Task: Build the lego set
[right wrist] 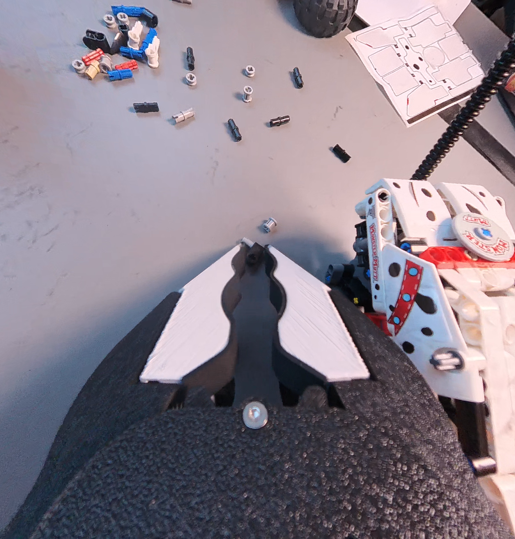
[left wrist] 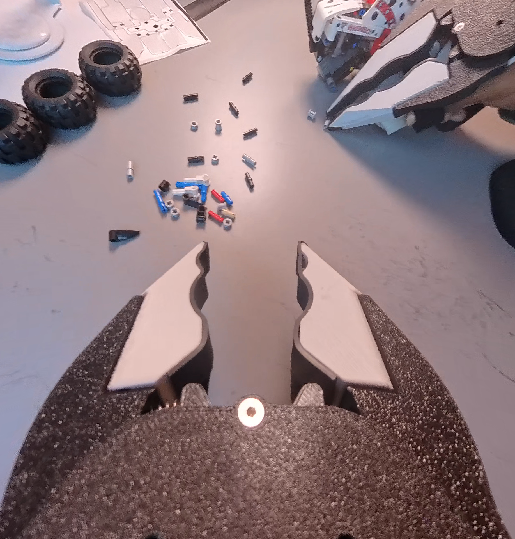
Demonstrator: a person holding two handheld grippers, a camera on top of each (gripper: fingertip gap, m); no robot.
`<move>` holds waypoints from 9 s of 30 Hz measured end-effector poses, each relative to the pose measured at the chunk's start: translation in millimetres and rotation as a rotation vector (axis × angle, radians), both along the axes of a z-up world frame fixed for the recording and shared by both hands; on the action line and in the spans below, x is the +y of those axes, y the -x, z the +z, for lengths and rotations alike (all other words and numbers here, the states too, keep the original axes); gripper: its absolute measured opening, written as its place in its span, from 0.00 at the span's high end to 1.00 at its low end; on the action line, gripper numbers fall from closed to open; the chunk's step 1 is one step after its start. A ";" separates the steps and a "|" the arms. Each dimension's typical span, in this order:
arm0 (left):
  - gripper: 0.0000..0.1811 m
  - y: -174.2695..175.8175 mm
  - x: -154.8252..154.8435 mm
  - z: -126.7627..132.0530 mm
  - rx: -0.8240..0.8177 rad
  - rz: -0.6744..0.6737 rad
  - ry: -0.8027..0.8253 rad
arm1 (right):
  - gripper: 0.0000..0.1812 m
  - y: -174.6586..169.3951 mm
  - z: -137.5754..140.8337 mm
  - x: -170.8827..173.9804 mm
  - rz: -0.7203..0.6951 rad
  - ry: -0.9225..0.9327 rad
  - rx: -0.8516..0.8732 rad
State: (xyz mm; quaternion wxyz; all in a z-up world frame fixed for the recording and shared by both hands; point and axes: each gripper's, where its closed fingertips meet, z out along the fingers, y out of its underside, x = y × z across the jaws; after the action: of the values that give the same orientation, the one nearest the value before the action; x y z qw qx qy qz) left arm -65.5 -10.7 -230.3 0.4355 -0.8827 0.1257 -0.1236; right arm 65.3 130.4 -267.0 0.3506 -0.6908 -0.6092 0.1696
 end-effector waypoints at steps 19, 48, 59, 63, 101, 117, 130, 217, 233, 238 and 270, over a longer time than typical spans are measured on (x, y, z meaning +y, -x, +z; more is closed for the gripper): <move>0.92 -101.8 -10.6 65.0 -0.863 -0.174 -0.125 | 0.94 38.8 104.9 -145.3 0.549 -0.473 0.567; 0.99 -128.2 -52.2 67.8 -0.282 -0.523 -0.281 | 0.95 13.7 101.4 -193.8 0.821 0.175 0.586; 0.99 -127.7 -54.5 51.3 -0.151 -0.533 -0.207 | 0.97 12.0 87.4 -195.1 0.861 0.117 0.515; 1.00 -126.5 -52.0 54.5 -0.163 -0.506 -0.218 | 0.97 10.6 92.1 -191.8 0.853 0.197 0.562; 0.84 -27.2 32.9 -25.6 0.167 -0.166 -0.035 | 0.81 74.1 127.4 -32.5 0.267 0.033 0.429; 0.92 23.8 58.9 -11.7 0.306 0.127 -0.075 | 0.89 -119.3 114.0 9.2 -0.074 -0.064 0.363; 0.82 25.8 -3.2 54.2 0.098 0.220 -0.192 | 0.88 11.7 7.3 9.1 -0.176 0.028 0.051; 0.76 12.1 24.6 33.6 -0.045 0.166 -0.278 | 0.85 30.6 37.5 7.1 -0.043 -0.023 0.274; 0.78 -0.8 20.4 27.6 -0.046 0.130 -0.267 | 0.85 59.4 8.3 85.3 -0.202 0.122 0.074; 0.79 6.9 19.0 28.9 -0.050 0.139 -0.272 | 0.96 65.6 -2.7 89.8 -0.192 0.168 -0.024; 0.80 50.8 19.8 12.4 0.000 0.224 -0.203 | 0.90 160.0 14.7 -41.5 0.422 0.203 -0.062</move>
State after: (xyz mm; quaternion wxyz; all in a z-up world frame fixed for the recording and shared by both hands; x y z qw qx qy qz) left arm -116.2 9.1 -217.9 0.5337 -0.8426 0.0383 -0.0608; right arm -94.7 88.9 -252.3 0.2173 -0.5847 -0.7304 0.2781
